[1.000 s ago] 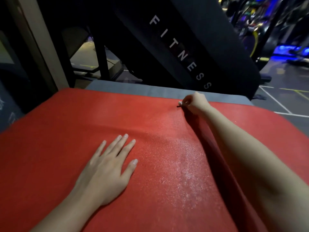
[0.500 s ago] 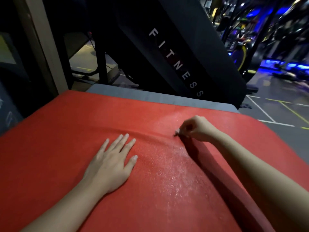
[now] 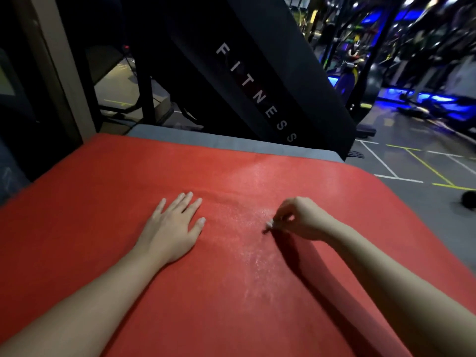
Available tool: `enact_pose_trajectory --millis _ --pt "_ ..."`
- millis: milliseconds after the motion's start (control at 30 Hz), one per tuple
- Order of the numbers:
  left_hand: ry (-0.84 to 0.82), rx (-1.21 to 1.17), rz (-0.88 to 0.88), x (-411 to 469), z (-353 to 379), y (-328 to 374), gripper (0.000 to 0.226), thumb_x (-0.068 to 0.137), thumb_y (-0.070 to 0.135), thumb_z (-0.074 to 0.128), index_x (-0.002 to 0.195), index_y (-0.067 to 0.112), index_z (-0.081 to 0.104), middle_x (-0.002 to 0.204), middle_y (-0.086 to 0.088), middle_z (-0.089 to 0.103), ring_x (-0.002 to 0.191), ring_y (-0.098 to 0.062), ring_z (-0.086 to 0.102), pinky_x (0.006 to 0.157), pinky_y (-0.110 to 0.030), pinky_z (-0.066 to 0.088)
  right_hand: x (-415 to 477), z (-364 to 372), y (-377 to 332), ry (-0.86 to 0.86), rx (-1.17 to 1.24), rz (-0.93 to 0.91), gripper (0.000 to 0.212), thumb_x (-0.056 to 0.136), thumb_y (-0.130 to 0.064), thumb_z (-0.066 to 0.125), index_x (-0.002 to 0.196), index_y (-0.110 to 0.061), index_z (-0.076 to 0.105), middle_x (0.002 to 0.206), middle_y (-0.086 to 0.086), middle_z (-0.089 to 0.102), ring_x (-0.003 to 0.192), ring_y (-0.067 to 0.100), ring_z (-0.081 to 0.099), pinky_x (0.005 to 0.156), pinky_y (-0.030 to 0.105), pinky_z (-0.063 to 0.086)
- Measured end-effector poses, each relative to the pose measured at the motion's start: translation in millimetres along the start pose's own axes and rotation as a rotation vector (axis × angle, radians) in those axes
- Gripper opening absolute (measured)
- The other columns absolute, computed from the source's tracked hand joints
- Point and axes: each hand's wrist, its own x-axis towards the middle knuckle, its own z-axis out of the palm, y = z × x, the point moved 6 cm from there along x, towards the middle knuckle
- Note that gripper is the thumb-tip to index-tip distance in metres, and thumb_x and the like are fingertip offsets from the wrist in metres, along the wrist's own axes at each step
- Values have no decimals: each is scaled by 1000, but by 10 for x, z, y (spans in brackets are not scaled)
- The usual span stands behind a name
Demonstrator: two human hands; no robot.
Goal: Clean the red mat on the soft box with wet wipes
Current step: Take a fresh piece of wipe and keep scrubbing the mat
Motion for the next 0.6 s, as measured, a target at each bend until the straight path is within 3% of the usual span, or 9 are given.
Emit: enact_pose_trajectory --millis 100,167,267,333,400,500,600 --pt "-1 -16 -13 -77 -70 18 86 87 64 5 159 27 32 167 4 26 155 -12 20 127 -41 11 -32 17 21 224 102 121 22 84 -34 75 84 -12 78 81 7 71 75 20 65 69 32 49" --pt "6 46 -2 -202 -148 46 77 93 58 14 160 24 30 167 1 28 154 -14 25 126 -42 12 -156 55 -46 195 126 124 14 83 -26 77 89 -14 78 87 5 72 82 20 66 67 25 42" --pt "-31 131 50 -452 -257 129 63 105 52 27 161 24 24 168 1 25 154 -15 22 126 -42 13 -500 62 -248 -44 74 87 8 80 -23 77 88 -23 78 85 -4 73 79 10 65 67 23 43" --pt "-116 81 58 -615 -313 170 64 106 52 34 162 25 20 170 1 17 156 -15 17 126 -42 14 -825 93 -346 -278 112 112 11 75 -22 79 83 -30 77 78 -8 73 72 4 63 69 25 49" --pt "-203 52 58 -758 -331 199 67 105 56 33 163 26 16 171 1 9 157 -16 10 126 -44 12 -1148 163 -385 -389 133 146 14 72 -25 81 82 -34 77 73 -11 72 66 2 60 65 25 48" --pt "-298 60 45 -894 -301 197 70 104 61 30 163 30 11 172 -1 1 158 -18 3 127 -46 9 -1352 147 -398 -151 195 168 7 76 -28 81 80 -32 77 73 -11 71 64 -1 59 62 20 44" --pt "-350 62 21 -969 -287 193 69 105 61 27 164 30 9 172 -1 -1 158 -19 0 127 -46 7 -1321 106 -457 168 183 184 11 80 -28 79 84 -18 78 82 1 74 72 9 62 66 23 44"
